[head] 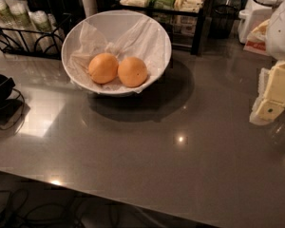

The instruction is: Pick orange from white bowl

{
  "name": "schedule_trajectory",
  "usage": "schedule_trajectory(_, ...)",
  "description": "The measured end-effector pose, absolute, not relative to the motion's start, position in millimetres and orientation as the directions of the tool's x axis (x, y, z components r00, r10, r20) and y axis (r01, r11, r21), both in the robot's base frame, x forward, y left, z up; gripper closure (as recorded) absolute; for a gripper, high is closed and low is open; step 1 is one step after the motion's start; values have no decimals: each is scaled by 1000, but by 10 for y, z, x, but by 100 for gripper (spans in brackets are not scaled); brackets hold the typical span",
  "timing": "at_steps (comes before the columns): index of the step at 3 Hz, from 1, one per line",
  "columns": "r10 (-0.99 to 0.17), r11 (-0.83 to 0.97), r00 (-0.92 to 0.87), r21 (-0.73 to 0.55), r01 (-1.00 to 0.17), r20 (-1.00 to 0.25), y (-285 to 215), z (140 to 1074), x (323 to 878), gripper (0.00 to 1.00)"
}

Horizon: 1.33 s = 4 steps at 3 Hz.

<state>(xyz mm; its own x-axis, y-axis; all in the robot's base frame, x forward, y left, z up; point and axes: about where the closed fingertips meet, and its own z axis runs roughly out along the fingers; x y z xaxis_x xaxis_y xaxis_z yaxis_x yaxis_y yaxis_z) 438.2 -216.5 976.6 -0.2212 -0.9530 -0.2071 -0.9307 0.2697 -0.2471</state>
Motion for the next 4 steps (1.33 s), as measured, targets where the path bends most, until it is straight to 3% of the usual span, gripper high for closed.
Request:
schedule_trajectory(2,-946,270,-206,-254,-929,-252,-1995,9775,4532,0)
schedule_trajectory(4,-914,205,-74,-296,-933,-399,-1044,9942,5194,0)
